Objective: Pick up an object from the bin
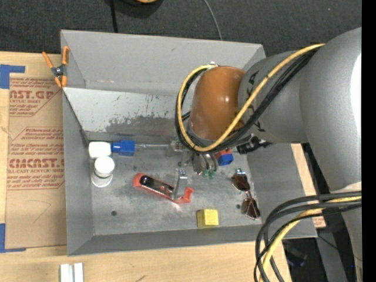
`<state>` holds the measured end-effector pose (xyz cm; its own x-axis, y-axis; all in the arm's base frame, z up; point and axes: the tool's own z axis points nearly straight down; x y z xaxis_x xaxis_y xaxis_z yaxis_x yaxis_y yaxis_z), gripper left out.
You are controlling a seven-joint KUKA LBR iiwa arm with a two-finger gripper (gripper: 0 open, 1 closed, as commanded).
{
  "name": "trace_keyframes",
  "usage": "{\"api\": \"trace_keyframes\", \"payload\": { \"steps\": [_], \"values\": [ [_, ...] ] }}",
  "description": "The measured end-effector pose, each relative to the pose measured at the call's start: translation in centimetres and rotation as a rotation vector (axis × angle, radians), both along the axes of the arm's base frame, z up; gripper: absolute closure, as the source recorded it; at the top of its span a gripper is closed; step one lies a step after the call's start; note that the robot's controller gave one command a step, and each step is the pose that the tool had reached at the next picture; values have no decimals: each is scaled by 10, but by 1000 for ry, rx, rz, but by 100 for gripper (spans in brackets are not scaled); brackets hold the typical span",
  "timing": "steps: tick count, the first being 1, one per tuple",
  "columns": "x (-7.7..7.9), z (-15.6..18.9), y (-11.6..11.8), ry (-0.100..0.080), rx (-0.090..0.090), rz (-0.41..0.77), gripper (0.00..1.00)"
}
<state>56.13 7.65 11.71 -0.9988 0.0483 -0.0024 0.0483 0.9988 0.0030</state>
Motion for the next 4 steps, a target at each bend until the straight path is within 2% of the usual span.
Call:
{"api": "trace_keyframes", "payload": {
  "steps": [1, 2, 3, 4],
  "values": [
    [-9, -29, 3, 10, -1, -9, 0],
    [-13, 1, 11, -1, 2, -78, 0],
    [-31, -41, 14, 6, 1, -164, 0],
    [-34, -67, 15, 3, 4, -200, 100]
  ]
}}
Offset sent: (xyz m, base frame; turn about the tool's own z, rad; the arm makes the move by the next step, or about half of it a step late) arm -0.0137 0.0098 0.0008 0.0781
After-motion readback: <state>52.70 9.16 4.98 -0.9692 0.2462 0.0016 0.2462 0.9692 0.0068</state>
